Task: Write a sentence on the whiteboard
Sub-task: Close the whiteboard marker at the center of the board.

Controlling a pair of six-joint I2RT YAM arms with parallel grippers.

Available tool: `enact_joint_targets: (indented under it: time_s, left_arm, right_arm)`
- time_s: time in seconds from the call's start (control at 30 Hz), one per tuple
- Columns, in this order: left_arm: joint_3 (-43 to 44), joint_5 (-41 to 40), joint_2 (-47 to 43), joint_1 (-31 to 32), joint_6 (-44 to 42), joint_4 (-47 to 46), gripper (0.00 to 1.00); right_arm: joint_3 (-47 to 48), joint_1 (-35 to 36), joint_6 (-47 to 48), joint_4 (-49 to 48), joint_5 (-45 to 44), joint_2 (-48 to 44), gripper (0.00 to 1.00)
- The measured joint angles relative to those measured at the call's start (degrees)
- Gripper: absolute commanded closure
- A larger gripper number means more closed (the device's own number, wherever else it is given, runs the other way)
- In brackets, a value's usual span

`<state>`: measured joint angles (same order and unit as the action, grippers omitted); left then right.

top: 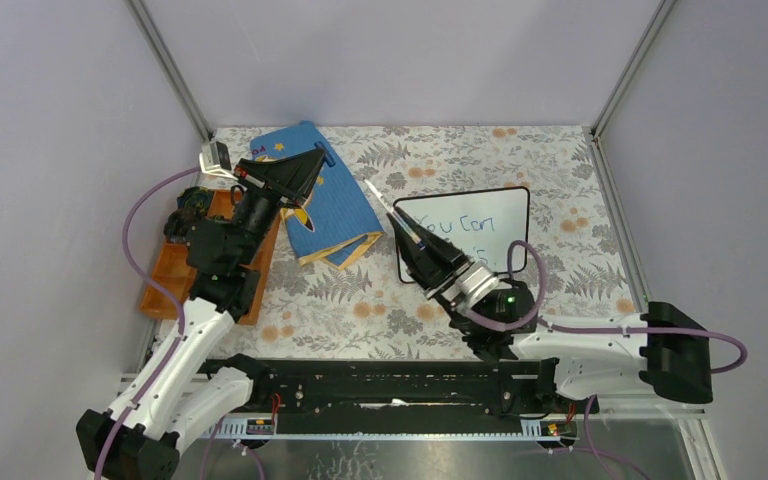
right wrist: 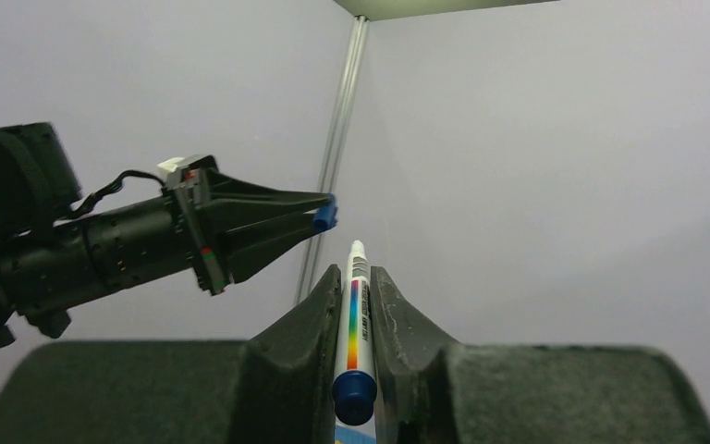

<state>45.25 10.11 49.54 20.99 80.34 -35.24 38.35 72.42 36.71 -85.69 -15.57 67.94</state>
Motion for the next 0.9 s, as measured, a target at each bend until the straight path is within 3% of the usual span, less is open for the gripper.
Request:
enact_joint_targets:
  time_s: [0.33,0.9]
  left_arm:
    - [0.0,-0.07,-0.46,0.0,4.22,0.04,1.0]
    - [0.0,-0.04,-2.19,0.22,5.6,0.15,1.0]
  right_arm:
    - [3.26,5.42,11.67,-1.75,0.04,8.72,1.0]
    - [8.74,5.86,13.81,-2.32,-2.03,12.5,1.0]
